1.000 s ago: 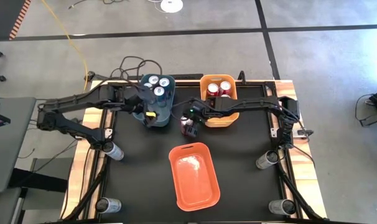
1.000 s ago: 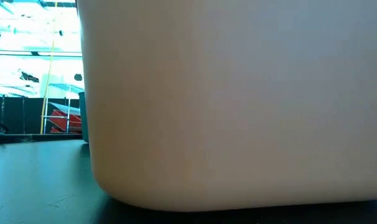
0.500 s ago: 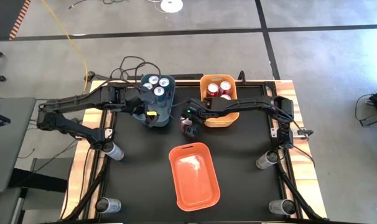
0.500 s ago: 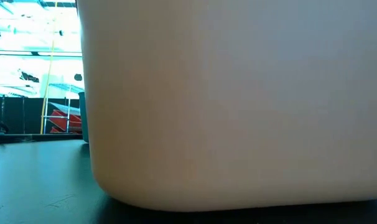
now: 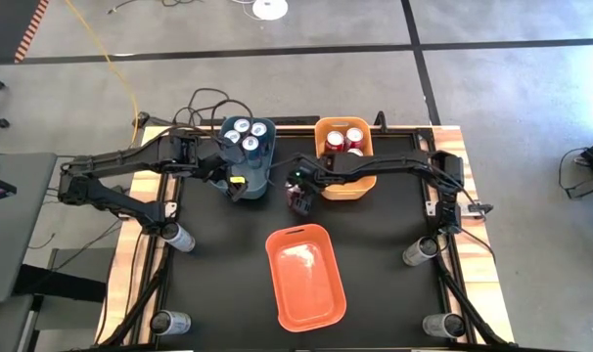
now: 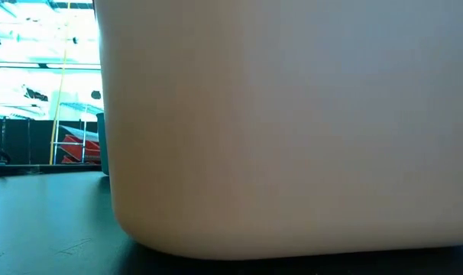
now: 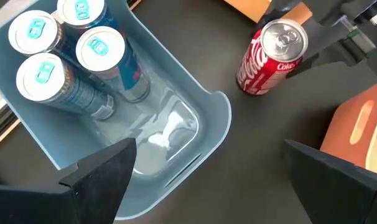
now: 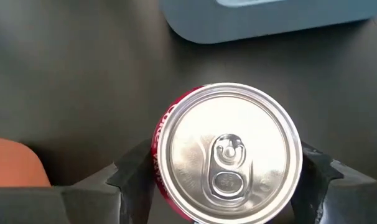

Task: Sort soda cans
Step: Put the red soda can into the yellow bin

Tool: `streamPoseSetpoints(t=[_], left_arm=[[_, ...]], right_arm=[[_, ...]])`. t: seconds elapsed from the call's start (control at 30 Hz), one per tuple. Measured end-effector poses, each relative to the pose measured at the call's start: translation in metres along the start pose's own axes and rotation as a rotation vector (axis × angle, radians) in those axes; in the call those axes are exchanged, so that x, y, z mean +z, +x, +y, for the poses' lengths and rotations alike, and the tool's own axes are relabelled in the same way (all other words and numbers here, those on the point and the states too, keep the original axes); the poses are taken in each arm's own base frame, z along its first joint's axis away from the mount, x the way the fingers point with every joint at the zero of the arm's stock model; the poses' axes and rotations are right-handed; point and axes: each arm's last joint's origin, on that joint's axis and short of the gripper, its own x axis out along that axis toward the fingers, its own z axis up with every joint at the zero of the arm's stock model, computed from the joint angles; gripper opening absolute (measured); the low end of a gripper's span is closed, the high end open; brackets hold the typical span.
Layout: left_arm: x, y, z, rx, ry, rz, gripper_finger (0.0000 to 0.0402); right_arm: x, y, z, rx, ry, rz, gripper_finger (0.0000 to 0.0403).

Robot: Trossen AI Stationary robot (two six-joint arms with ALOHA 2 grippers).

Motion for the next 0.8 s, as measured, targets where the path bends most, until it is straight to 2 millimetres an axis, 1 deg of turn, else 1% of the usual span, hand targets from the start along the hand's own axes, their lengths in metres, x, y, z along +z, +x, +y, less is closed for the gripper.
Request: streamPoseSetpoints(t=[0.03,0.1,0.2,0.3,0.4,0.5,0.57,0.63,0.73,0.8], left_arm=[[0.0,0.0,0.0,0.0,0.0,0.0,0.0394],[0.0,0.0,0.0,0.003,0.001,0.003,0.0394],[-0.001,0.0,0.0,0.005,-0.004,0.007,0.0394],[-0.001,0.0,0.0,0.005,-0.015,0.007,0.0394],[-0.001,0.0,0.001,0.006,-0.015,0.01,0.0394],[-0.001,0.0,0.001,0.006,-0.013,0.012,0.0394],[-0.001,0.0,0.001,0.006,-0.012,0.011,0.0394],[-0.001,0.0,0.001,0.007,-0.009,0.011,0.0394],[-0.001,0.0,0.0,0.006,-0.005,0.008,0.0394],[-0.001,0.0,0.001,0.007,-0.005,0.008,0.0394]], right_arm=[[0.0,-0.003,0.0,0.0,0.001,-0.001,0.0276],[0.003,-0.017,-0.003,-0.001,0.013,-0.022,0.0276],[0.011,-0.048,-0.013,-0.005,0.088,-0.096,0.0276],[0.013,-0.079,-0.027,-0.048,0.134,-0.142,0.0276],[0.009,-0.112,-0.045,-0.107,0.208,-0.165,0.0276],[-0.002,-0.141,-0.062,-0.214,0.267,-0.137,0.0276],[-0.014,-0.146,-0.072,-0.3,0.288,-0.106,0.0276],[-0.025,-0.143,-0.08,-0.328,0.314,-0.105,0.0276],[-0.038,-0.137,-0.081,-0.295,0.356,-0.143,0.0276],[-0.049,-0.127,-0.077,-0.278,0.366,-0.146,0.0276]])
